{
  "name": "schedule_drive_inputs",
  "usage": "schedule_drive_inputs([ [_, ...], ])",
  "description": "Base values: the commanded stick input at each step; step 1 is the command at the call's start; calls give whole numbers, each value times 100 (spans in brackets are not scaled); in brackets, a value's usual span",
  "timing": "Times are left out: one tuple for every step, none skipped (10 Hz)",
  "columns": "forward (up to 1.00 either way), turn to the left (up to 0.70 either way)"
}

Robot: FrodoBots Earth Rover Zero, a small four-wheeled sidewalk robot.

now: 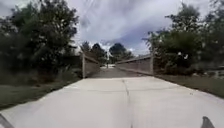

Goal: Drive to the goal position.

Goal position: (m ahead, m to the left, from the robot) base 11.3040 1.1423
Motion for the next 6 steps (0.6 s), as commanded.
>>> schedule_drive_inputs([
  [85,0],
  [85,0],
  [85,0],
  [85,0],
  [85,0],
  [85,0],
])
